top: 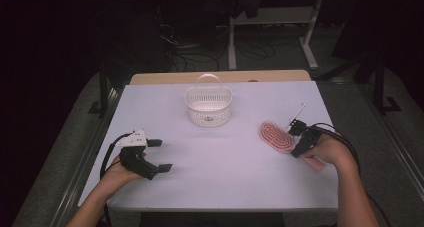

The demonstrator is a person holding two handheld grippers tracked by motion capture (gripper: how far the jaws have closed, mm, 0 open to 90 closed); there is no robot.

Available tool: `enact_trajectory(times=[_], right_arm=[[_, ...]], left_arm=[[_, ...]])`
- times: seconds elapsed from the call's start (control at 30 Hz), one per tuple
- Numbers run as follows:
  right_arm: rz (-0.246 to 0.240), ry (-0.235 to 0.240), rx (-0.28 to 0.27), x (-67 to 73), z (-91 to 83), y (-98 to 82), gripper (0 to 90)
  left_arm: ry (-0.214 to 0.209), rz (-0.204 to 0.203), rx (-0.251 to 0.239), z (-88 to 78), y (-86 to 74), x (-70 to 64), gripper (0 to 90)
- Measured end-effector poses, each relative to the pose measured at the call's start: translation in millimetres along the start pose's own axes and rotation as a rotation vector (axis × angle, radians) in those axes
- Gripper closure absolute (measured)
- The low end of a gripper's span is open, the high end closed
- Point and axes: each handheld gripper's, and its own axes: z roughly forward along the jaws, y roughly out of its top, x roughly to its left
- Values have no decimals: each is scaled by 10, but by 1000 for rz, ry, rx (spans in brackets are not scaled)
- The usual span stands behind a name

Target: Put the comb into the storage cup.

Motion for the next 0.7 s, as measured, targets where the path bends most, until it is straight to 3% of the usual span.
enact_trajectory(times=[0.17, 0.7], right_arm=[[4, 8, -15, -14, -4, -18, 688], [-1, 83, -156, -64, -21, -129, 689]], left_arm=[[0, -2, 0, -1, 0, 0, 1], [4, -1, -1, -9, 2, 3, 1]])
